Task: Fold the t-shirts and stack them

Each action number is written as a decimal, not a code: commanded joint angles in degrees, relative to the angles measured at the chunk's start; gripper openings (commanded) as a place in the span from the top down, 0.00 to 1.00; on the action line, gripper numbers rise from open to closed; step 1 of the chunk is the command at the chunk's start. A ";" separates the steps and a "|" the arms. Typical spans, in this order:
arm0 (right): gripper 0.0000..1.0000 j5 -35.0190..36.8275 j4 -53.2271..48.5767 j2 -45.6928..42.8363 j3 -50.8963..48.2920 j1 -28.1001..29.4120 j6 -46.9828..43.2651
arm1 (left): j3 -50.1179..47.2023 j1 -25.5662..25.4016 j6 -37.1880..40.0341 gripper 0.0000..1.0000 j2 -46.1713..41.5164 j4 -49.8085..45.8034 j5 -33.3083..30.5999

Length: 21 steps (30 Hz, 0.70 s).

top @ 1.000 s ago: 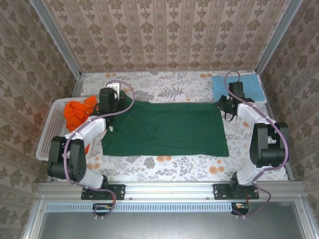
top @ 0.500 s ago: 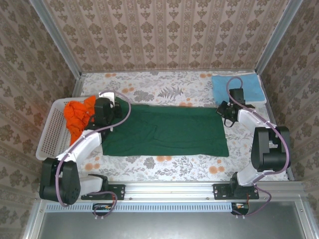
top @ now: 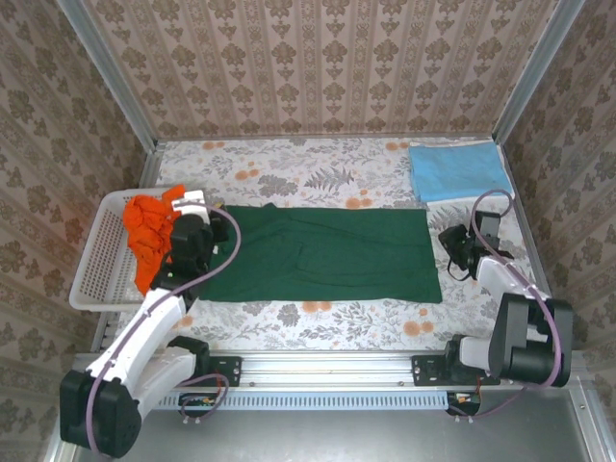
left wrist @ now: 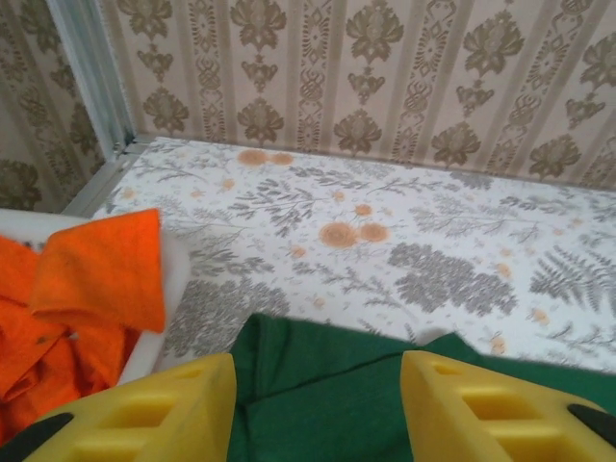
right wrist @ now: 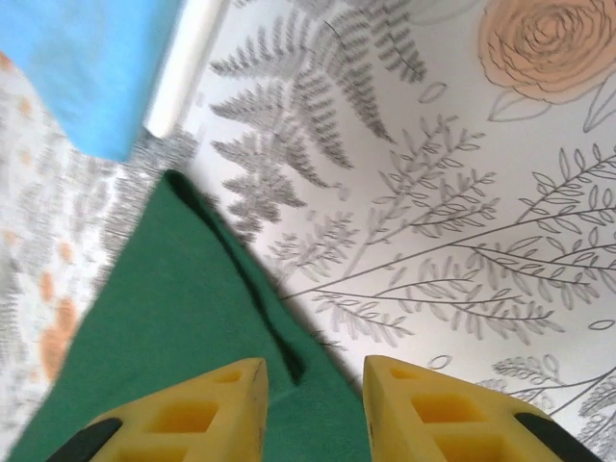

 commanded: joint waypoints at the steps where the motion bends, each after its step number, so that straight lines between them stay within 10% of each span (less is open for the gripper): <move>1: 0.65 -2.62 4.28 -2.44 0.96 0.70 2.67 | 10.53 -0.89 -1.41 0.48 8.86 -7.21 6.57; 14: 0.69 1.00 -12.53 24.56 27.62 20.20 -13.91 | 54.14 -4.72 -0.21 0.22 53.52 -44.43 14.06; 21: 0.66 1.56 -19.44 37.19 38.06 21.65 -17.18 | 59.04 -0.77 -4.29 0.23 59.59 -50.09 13.02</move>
